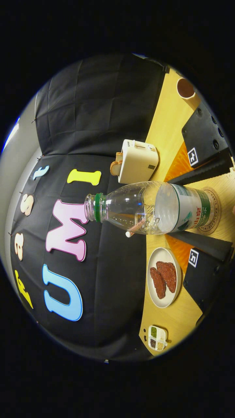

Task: Take the bottle from table, then pour the juice into the cup, finally place the bottle on the coaster

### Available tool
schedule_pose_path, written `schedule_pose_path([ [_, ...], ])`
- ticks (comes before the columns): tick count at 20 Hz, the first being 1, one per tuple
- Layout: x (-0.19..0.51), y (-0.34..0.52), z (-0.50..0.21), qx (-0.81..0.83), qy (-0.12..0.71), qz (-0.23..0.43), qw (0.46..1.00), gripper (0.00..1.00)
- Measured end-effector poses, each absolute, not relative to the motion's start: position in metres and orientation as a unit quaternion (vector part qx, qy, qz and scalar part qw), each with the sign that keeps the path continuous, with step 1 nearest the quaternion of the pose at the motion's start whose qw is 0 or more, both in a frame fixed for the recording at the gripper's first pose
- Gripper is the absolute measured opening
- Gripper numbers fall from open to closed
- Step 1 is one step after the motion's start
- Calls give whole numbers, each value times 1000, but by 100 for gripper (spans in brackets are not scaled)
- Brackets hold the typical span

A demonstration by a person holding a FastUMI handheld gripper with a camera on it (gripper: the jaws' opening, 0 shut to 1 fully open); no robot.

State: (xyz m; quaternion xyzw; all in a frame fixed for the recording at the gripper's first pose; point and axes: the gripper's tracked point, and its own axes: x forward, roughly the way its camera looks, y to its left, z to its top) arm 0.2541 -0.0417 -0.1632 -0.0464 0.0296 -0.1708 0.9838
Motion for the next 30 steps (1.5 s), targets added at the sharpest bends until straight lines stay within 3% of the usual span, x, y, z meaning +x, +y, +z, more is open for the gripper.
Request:
schedule_pose_path([
  [7, 252, -45, -166, -37, 31, -175, 983, 80],
  [12, 251, -42, -165, -28, 31, -172, 984, 97],
  [30, 181, -25, -140, -4, 44, -139, 989, 97],
])
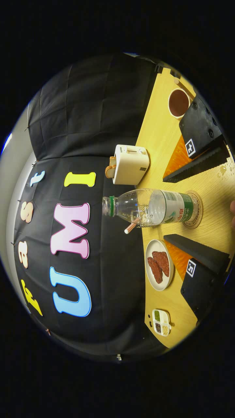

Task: Take the bottle from table, then pour the juice into the cup, finally place the bottle on the coaster

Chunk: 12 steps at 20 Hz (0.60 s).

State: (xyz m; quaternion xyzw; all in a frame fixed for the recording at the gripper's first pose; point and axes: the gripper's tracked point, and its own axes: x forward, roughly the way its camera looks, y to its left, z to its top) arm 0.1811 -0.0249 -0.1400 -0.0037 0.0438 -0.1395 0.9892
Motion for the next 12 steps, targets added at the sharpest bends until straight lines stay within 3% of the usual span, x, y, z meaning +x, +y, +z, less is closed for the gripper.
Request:
schedule_pose_path([
  [12, 99, -10, -59, -1, 31, -32, 999, 97],
])
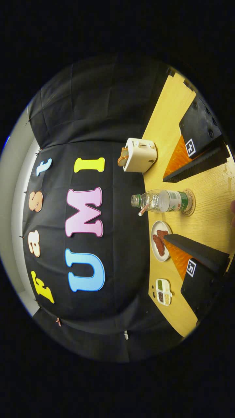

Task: Take the bottle from table, then pour the juice into the cup, finally place the bottle on the coaster

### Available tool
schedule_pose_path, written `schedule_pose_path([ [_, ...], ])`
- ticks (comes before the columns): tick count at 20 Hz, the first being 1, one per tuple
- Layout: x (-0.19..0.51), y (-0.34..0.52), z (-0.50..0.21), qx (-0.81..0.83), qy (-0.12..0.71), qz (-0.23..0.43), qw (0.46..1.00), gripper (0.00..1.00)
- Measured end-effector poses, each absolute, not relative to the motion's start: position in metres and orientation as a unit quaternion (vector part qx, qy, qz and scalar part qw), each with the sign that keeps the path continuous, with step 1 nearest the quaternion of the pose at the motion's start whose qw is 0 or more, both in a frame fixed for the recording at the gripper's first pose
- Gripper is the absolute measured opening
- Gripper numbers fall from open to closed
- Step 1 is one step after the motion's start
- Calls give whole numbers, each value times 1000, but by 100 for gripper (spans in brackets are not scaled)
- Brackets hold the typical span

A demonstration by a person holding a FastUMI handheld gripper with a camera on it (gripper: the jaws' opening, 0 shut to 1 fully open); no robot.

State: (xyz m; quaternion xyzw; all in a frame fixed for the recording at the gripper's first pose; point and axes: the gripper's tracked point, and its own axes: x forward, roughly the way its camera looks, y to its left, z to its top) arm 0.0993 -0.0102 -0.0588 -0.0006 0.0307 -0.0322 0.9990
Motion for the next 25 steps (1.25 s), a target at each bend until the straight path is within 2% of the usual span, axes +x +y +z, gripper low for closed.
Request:
schedule_pose_path([
  [7, 70, -25, -13, -5, 26, 18, 999, 97],
  [14, 54, -44, 19, 7, 15, 41, 999, 97],
  [20, 49, -57, 26, -4, 16, 41, 999, 97],
  [25, 36, -54, 27, 7, 29, 74, 997, 97],
])
